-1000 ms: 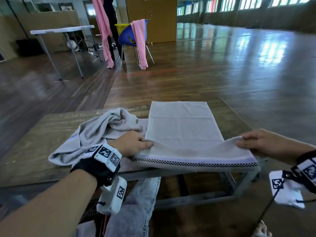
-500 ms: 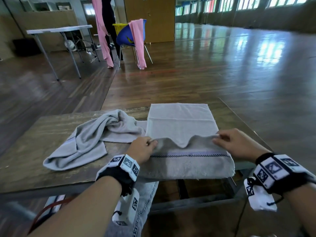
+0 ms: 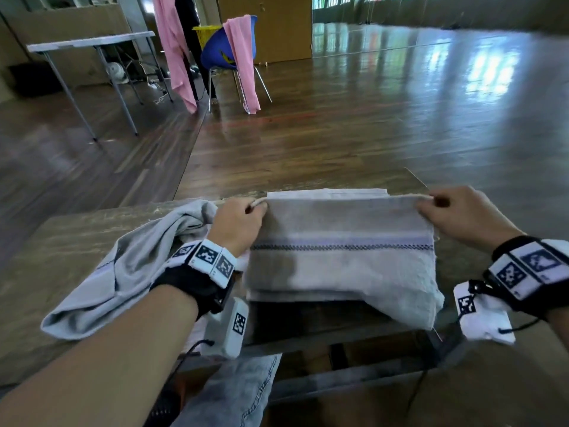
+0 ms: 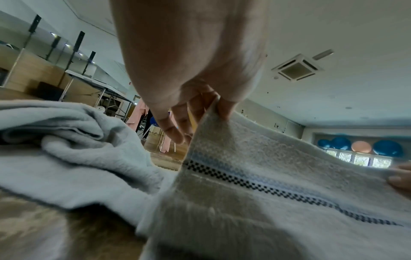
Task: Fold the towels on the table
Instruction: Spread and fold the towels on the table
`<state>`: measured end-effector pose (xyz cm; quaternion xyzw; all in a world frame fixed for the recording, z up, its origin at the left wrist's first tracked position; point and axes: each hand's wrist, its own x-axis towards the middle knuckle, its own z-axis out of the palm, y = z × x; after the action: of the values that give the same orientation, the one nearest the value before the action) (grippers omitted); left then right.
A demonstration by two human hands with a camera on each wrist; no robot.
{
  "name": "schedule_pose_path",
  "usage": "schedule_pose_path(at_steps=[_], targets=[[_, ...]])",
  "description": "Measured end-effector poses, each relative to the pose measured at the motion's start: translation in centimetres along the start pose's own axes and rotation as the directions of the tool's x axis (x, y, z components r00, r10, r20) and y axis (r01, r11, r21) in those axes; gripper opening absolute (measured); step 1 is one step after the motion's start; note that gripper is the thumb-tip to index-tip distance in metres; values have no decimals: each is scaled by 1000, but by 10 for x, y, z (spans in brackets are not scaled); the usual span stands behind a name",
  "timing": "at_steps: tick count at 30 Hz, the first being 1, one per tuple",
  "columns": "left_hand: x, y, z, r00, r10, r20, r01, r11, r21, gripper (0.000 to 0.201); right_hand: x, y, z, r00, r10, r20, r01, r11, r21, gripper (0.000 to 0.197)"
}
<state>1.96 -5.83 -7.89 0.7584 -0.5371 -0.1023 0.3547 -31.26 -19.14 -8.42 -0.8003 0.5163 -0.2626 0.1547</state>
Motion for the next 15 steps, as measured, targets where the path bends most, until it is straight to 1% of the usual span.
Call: schedule_pose_path(at_steps=[2, 3, 4, 6, 7, 8, 9, 11, 13, 14, 15], targets=[[16, -3, 10, 999, 18, 27, -19, 1000, 9, 34, 12, 4, 10, 999, -27, -44, 26, 999, -18, 35], [20, -5, 16, 997, 22, 72, -24, 999, 29, 34, 17, 5, 17, 999, -42, -31, 41, 998, -36, 32], [22, -8, 23, 991, 18, 132, -27, 998, 65, 34, 20, 5, 24, 998, -58, 9, 58, 997, -57, 29], [17, -15, 34, 966, -10, 259, -36, 984, 172, 34, 23, 3, 38, 983, -72, 169, 91, 990, -105, 24], [12, -19, 40, 955, -21, 296, -46, 975, 218, 33, 23, 1, 43, 961, -48, 273, 89, 986, -139, 21], [8, -21, 43, 952, -28, 306, -51, 967, 248, 32, 23, -1, 46, 931, -3, 366, 74, 981, -180, 21], [6, -23, 44, 953, -38, 302, -45, 964, 263, 31, 24, -3, 47, 906, 47, 421, 52, 974, -220, 22], [5, -21, 41, 941, -84, 329, -11, 961, 277, 31, 28, -7, 41, 873, 114, 474, 27, 959, -282, 23], [9, -14, 35, 904, -134, 405, 18, 961, 276, 32, 33, -10, 32, 837, 136, 529, 43, 949, -312, 28], [11, -11, 32, 895, -135, 425, 27, 967, 252, 34, 34, -11, 28, 837, 140, 529, 38, 950, -311, 30], [14, -8, 29, 904, -123, 409, 36, 976, 213, 36, 36, -9, 26, 857, 135, 497, 15, 958, -286, 32]])
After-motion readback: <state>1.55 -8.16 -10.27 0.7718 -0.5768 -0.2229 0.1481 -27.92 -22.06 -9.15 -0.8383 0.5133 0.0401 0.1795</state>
